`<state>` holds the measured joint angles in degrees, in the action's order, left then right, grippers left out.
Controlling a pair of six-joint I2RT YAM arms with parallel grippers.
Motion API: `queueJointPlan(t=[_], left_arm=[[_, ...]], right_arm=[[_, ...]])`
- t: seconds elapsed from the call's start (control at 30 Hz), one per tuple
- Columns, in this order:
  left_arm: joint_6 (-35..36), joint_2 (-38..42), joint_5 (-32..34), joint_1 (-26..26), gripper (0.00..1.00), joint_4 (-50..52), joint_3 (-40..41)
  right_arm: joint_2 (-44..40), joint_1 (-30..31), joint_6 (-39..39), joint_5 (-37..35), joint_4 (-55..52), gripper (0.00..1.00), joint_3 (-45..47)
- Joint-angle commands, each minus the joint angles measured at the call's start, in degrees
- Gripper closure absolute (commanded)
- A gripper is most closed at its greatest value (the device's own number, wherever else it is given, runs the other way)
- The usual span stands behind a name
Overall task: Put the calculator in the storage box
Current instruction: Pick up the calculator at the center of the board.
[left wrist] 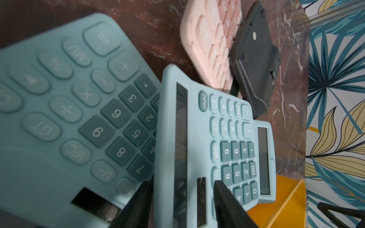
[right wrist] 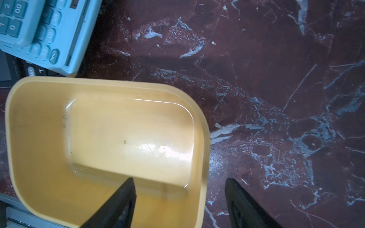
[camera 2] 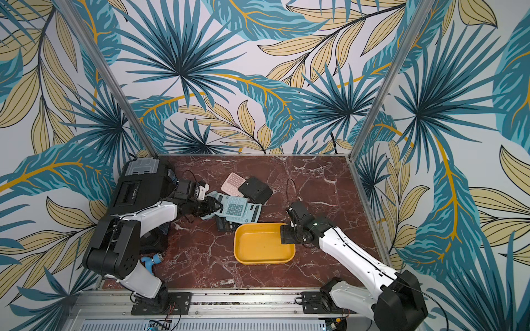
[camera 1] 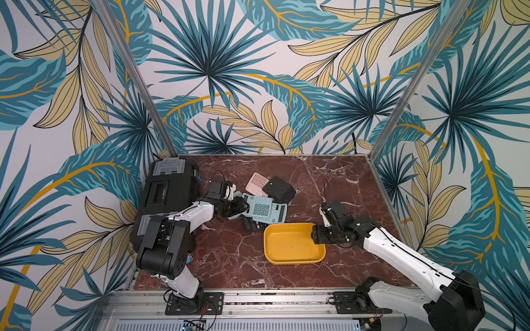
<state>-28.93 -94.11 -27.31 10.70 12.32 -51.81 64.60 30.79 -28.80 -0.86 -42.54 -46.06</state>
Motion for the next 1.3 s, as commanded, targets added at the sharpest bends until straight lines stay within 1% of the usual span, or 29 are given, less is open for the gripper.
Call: queueJointPlan(t=[0.0, 0.07, 0.23, 0.47, 0.53, 0.7, 0.9, 1.07, 1.17, 1.23, 1.27], left_arm=[[1.03, 0.36, -0.56, -0.35, 0.56, 0.88, -3.02], [1.01, 1.33, -0.12, -0.37, 0.63, 1.28, -2.90], [0.85, 4.14, 0.95, -0.50, 0.70, 1.33, -1.91], [0.46, 5.67, 0.02, -0.55, 0.91, 1.31, -1.54], [0.24, 6.15, -0.33, -0.51, 0.95, 1.13, -1.32], [-0.65, 9.35, -0.90, -0.59, 0.99, 0.54, -0.03], [-4.52, 16.41, -3.81, -1.04, 1.00, -4.48, 3.82], [-9.47, 20.22, -7.36, -1.40, 1.00, -9.43, 7.14], [-15.43, 19.98, -11.14, -1.34, 1.00, -16.76, 10.46], [-19.49, 18.96, -13.69, -1.38, 1.00, -22.94, 12.66], [-21.26, 18.28, -14.85, -1.32, 1.00, -26.25, 13.72]], right_arm=[[-0.58, -0.04, -1.08, 1.85, -1.40, 0.24, 1.06], [-0.39, -0.01, -1.26, 2.52, -1.22, 0.24, 0.92], [-0.07, 0.06, -1.82, 3.98, -0.62, 0.24, 0.45], [0.14, 0.04, -3.24, 6.19, 1.25, 0.24, 0.44], [0.31, -0.01, -3.80, 7.08, 2.05, 0.24, 0.52], [0.79, -0.04, -5.08, 9.04, 3.83, 0.23, 0.02], [2.17, 0.00, -7.35, 12.67, 7.75, 0.09, -1.54], [3.14, -0.07, -9.46, 17.04, 14.68, 0.03, -2.57], [3.51, -0.02, -10.31, 18.21, 17.91, 0.04, -3.93], [3.66, -0.02, -10.88, 18.81, 20.36, 0.09, -4.53], [3.78, -0.13, -11.34, 19.03, 21.62, 0.13, -4.72]])
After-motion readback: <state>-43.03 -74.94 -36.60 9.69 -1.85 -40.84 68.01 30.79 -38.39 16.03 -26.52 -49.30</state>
